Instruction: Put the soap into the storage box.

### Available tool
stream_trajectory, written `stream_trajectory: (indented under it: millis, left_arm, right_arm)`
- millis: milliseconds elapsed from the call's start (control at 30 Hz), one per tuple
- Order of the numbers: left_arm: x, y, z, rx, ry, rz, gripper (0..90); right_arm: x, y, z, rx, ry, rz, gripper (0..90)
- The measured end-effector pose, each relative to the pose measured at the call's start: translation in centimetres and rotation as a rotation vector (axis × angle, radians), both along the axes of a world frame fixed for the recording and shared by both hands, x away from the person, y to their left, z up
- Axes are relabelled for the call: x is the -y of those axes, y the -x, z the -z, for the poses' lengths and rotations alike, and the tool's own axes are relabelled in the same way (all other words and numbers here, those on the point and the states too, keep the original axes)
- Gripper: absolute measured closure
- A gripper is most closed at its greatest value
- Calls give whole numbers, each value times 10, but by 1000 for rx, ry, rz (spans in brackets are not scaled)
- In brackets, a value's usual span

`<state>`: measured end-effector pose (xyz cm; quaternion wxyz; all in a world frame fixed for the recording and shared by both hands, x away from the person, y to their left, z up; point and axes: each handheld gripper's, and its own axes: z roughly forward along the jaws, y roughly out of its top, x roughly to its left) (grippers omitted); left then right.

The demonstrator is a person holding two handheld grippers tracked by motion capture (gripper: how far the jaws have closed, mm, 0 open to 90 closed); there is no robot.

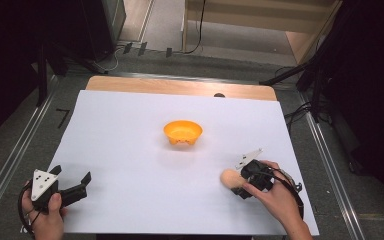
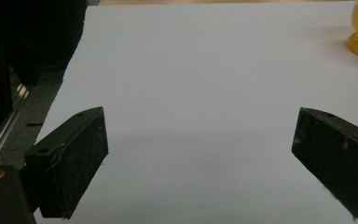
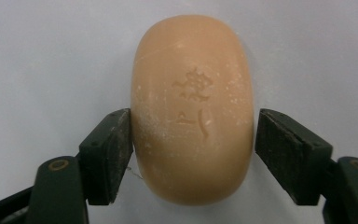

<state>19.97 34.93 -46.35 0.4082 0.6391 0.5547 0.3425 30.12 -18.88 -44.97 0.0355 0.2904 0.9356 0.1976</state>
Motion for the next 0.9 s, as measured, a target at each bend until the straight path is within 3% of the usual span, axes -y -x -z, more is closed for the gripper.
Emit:
stream_trajectory:
  millis: [433, 600, 900]
  left_arm:
    - [0, 0, 0, -1, 1, 2, 40]
    - [0, 0, 0, 0, 0, 2, 41]
    - [0, 0, 0, -3, -3, 3, 41]
  right_arm:
    - [-17, -4, 3, -24, 115, -34, 316]
    - [-18, -5, 3, -40, 125, -2, 313]
    - [-17, -5, 4, -40, 112, -4, 321]
